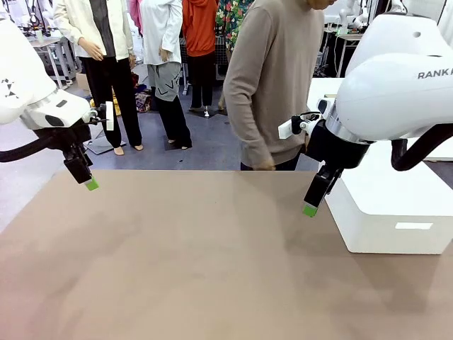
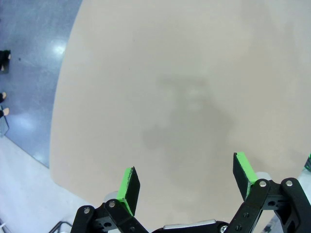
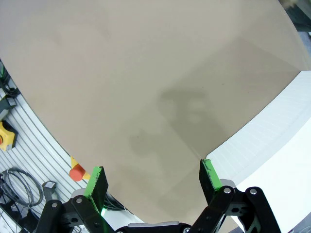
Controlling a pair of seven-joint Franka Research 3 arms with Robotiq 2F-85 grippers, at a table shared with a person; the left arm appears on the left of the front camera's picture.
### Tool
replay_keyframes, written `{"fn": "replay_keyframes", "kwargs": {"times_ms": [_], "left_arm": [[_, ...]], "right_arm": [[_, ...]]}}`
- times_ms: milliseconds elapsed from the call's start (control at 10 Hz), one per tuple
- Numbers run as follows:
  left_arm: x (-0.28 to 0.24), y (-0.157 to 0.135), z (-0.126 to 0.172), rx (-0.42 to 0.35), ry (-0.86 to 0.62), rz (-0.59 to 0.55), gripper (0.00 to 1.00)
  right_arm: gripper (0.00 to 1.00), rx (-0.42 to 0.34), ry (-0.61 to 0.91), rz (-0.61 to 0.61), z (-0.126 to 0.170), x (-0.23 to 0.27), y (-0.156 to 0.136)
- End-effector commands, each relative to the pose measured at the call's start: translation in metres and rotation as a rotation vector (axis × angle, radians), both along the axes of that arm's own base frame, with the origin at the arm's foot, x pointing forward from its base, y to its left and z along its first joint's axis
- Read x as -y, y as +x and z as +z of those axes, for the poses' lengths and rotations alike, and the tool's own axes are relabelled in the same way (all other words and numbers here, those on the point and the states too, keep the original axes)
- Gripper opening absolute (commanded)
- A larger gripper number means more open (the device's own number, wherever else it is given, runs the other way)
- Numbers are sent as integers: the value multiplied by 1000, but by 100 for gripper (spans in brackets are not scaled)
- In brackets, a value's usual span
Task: Pack the shoes into the box.
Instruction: Press down on the lid of the Shoes Box.
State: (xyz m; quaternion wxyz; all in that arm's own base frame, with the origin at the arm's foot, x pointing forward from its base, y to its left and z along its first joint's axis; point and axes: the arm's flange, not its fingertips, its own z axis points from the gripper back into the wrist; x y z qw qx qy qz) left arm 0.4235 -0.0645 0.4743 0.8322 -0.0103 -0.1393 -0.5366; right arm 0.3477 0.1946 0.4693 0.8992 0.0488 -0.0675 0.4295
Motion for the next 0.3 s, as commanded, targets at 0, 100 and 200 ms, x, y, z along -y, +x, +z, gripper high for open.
{"fn": "replay_keyframes", "kwargs": {"times_ms": [0,100,200], "left_arm": [[-4,-1,1,4,10,-16,100],[-4,-1,1,4,10,-16,100],[-4,-1,1,4,10,-16,100]], "right_arm": [[100,-4,0,0,3,1,0],[100,-4,0,0,3,1,0],[100,-4,0,0,3,1,0]]}}
